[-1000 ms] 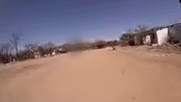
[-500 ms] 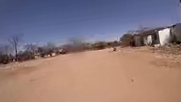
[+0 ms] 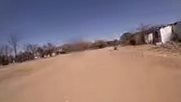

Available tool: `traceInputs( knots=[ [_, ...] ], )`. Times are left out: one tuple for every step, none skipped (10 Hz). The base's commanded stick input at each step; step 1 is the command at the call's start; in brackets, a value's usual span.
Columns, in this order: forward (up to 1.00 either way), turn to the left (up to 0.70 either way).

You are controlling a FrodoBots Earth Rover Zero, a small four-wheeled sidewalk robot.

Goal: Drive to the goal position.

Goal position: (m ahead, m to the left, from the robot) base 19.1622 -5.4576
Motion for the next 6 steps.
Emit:
traceInputs(
  knots=[
    [1.0,0.0],
    [1.0,0.0],
    [1.0,0.0],
    [1.0,0.0],
    [1.0,0.0],
    [1.0,0.0]
  ],
)
